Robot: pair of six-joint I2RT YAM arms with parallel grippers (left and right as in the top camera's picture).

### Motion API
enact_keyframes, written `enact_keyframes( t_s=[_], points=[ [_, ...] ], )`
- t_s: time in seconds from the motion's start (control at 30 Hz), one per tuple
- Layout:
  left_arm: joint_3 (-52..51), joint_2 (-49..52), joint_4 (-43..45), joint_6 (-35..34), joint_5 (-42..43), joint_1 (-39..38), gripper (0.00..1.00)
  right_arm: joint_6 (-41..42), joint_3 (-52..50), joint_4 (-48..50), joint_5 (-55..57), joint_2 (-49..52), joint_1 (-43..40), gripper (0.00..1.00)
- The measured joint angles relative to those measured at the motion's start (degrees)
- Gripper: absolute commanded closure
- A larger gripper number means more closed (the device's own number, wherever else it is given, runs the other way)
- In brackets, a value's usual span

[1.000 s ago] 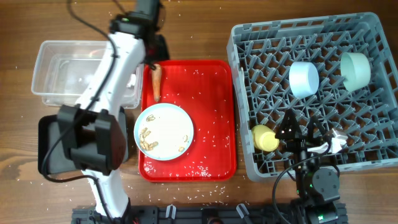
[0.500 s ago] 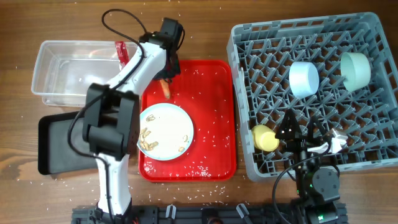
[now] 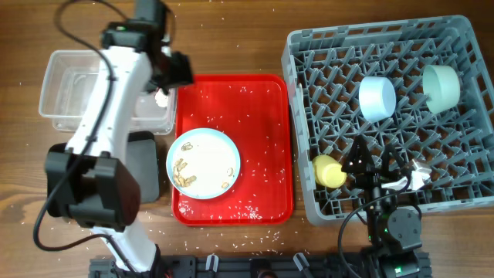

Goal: Sort waste into correct bins and load items into the dishwasher rack

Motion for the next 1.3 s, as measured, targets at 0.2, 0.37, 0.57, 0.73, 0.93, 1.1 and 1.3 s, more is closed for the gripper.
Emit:
enact_keyframes(
  t_s=[0.2,0.37,0.57,0.73,0.93,1.1,1.3],
  points=[
    [-12.9,-0.3,0.9,-13.7,-5.0,-22.1,0.57,0.0,0.0,0.0,0.0,0.0,0.0,0.0],
    [-23.5,-0.4,10.3,-19.8,-11.1,-31.8,0.76,0.0,0.0,0.0,0.0,0.0,0.0,0.0],
    [-33.1,-0.4,21.5,-20.7,-14.4,-32.9,0.78,0.0,0.0,0.0,0.0,0.0,0.0,0.0],
    [-34.7,-0.6,24.2,-18.5,-15.3,-32.9,0.96,0.0,0.0,0.0,0.0,0.0,0.0,0.0],
    [-25.7,-0.5,7.0,-17.3,-17.8,-32.9,0.96,0.0,0.0,-0.1,0.0,0.1,0.0,0.0],
    [-13.2,-0.6,-7.4,-17.8,-21.7,-32.9,0.96,0.0,0.0,-0.1,0.0,0.1,0.0,0.0],
    [-10.7,-1.0,-19.2,-21.2,-22.8,-30.9,0.96,0.0,0.0,0.0,0.0,0.1,0.0,0.0]
  ],
)
